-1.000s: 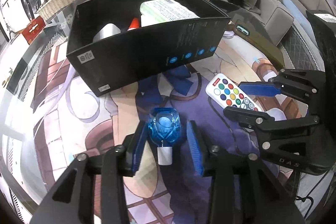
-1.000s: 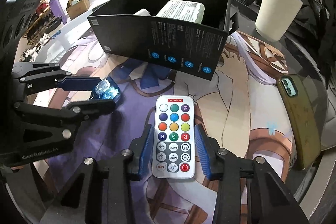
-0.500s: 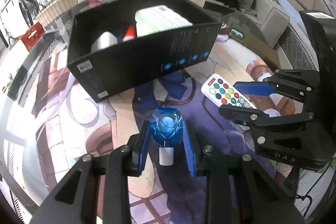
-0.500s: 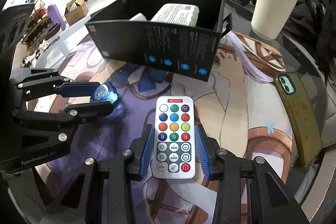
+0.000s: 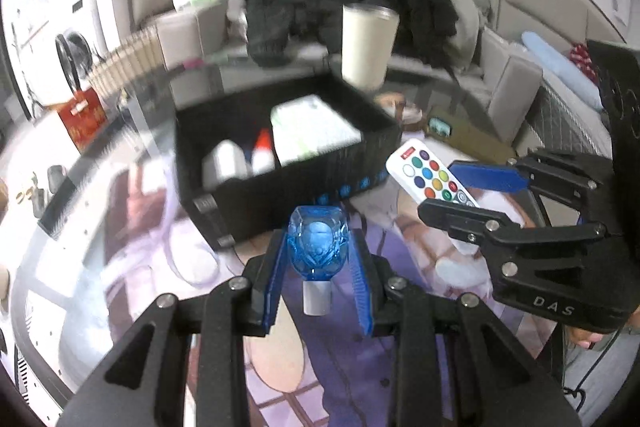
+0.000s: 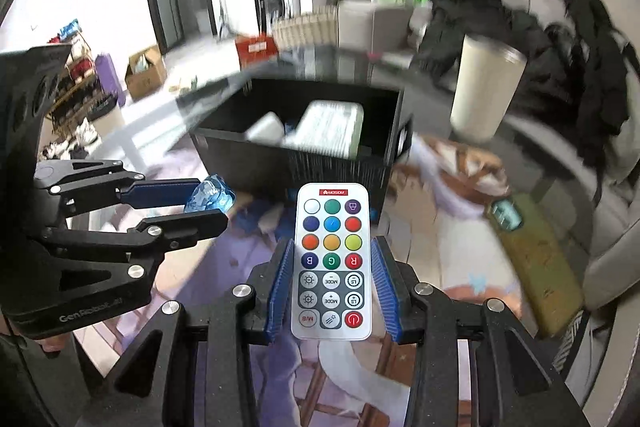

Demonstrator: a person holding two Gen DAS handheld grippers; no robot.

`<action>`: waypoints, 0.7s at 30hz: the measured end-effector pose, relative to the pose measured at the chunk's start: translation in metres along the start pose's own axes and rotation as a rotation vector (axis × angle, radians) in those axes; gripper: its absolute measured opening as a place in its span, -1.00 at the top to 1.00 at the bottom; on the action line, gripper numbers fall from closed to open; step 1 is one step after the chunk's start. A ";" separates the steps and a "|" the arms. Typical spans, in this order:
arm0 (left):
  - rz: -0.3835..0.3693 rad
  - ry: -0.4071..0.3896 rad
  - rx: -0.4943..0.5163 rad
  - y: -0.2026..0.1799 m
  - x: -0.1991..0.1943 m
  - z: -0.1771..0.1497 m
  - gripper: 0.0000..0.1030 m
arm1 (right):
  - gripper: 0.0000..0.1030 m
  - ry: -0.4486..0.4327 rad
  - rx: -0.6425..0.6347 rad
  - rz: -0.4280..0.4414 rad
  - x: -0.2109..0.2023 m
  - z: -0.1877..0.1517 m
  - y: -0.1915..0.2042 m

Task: Organize rigid objects
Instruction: 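Lift the blue-capped bottle and white remote over the black box with both tools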

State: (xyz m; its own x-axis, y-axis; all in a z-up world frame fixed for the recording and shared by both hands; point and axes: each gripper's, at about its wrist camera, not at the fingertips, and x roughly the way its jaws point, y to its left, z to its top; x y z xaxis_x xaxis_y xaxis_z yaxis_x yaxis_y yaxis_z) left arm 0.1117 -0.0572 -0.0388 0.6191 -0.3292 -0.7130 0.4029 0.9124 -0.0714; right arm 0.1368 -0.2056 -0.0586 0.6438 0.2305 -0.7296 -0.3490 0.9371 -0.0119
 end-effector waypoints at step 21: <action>0.074 -0.467 0.007 0.006 -0.092 0.009 0.44 | 0.25 -0.497 -0.123 -0.052 -0.092 -0.002 0.036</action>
State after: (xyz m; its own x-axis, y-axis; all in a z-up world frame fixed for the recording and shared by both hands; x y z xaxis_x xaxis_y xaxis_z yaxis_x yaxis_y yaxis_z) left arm 0.0633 -0.0236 0.0332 0.8825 -0.3392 -0.3259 0.3499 0.9364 -0.0270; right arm 0.0638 -0.1938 0.0063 0.8979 0.3091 -0.3134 -0.3661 0.9197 -0.1419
